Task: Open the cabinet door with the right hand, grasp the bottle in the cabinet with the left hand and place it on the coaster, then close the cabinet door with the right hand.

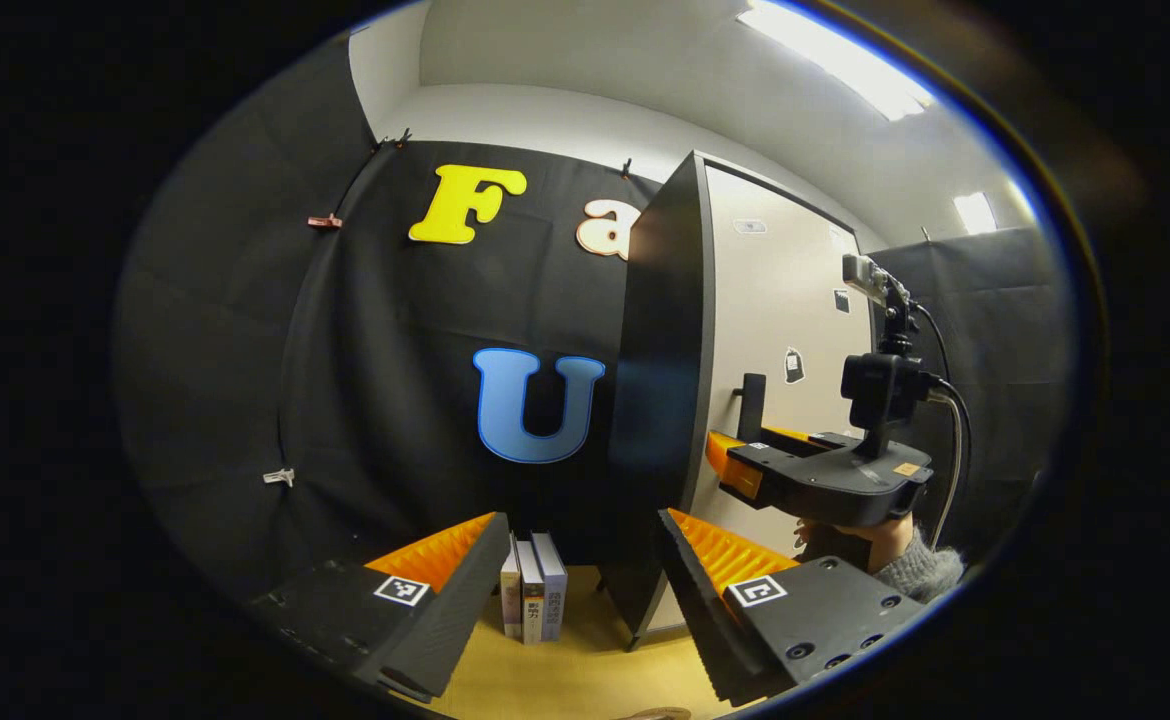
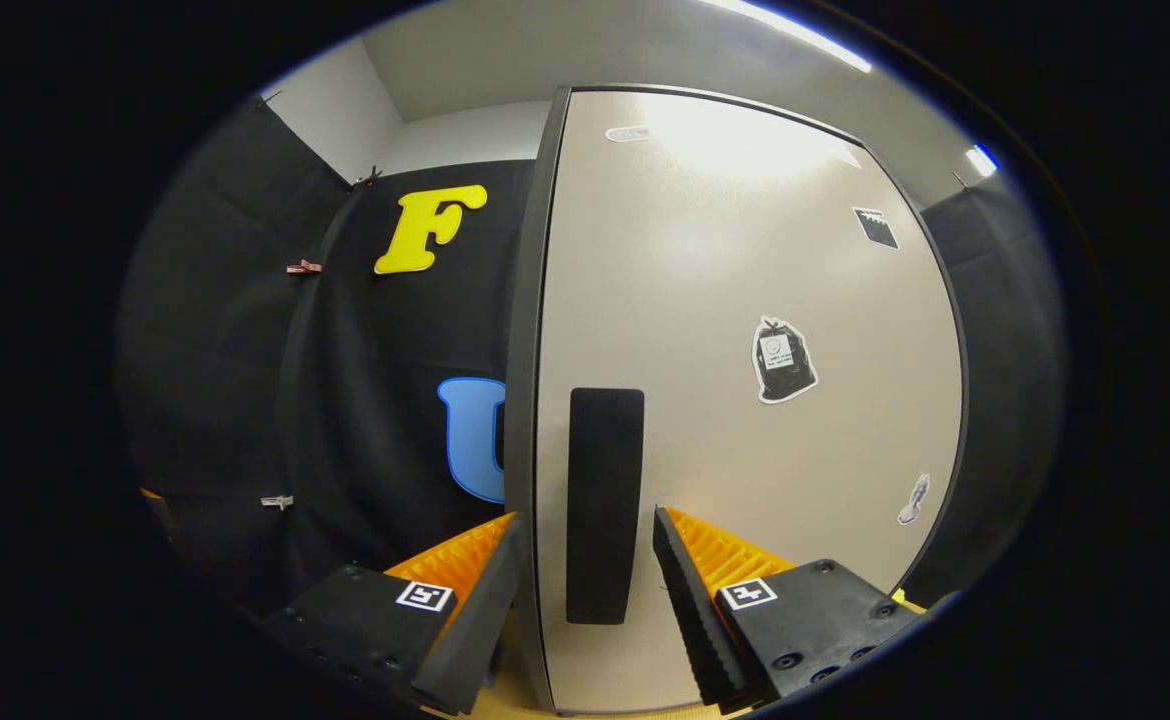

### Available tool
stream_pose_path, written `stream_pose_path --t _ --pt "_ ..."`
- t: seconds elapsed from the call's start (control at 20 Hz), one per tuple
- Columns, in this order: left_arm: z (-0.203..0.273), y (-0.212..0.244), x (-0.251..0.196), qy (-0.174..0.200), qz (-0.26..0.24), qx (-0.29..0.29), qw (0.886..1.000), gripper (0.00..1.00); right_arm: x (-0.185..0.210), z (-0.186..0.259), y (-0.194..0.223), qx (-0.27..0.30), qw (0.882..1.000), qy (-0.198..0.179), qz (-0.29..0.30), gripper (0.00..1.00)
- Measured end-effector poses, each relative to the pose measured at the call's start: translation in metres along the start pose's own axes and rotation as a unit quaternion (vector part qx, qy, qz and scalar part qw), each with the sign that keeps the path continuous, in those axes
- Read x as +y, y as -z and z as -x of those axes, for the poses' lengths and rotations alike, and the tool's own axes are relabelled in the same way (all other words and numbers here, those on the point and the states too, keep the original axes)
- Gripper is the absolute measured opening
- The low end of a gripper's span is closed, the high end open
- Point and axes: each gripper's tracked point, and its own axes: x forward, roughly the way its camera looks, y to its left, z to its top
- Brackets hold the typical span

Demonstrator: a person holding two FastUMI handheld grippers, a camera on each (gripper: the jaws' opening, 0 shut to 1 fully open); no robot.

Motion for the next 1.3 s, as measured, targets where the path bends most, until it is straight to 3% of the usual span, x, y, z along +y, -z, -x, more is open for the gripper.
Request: stream_pose_path --t 0.05,0.1,0.2,0.25,0.3,0.45,0.55,1.3 --pt "-0.001 0.001 0.002 -0.002 0.001 0.002 1.000 0.93 -0.005 -0.003 0.002 0.003 1.000 0.015 0.000 0.81" --pt "-0.002 0.002 0.004 -0.004 0.001 0.004 1.000 0.93 -0.009 -0.005 0.004 0.003 1.000 0.021 0.000 0.53" --pt "-0.003 0.005 0.007 -0.008 0.002 0.008 1.000 0.93 -0.008 -0.006 0.003 0.003 1.000 0.021 0.000 0.43" --pt "-0.003 0.006 0.009 -0.009 0.003 0.009 1.000 0.93 -0.008 -0.007 0.003 0.002 1.000 0.020 0.001 0.47" --pt "-0.003 0.006 0.009 -0.010 0.005 0.010 1.000 0.93 -0.009 -0.004 0.001 -0.003 1.000 0.025 -0.002 0.36" --pt "0.000 0.007 0.007 -0.012 0.006 0.011 1.000 0.93 -0.009 -0.005 0.004 -0.003 1.000 0.026 0.003 0.30" --pt "0.005 0.006 0.004 -0.011 0.006 0.013 1.000 0.93 -0.009 -0.005 0.004 0.005 1.000 0.020 0.003 0.10" --pt "0.021 -0.008 -0.039 0.031 0.002 -0.003 1.000 0.93 -0.025 0.091 -0.010 0.033 0.999 -0.027 0.004 0.10"
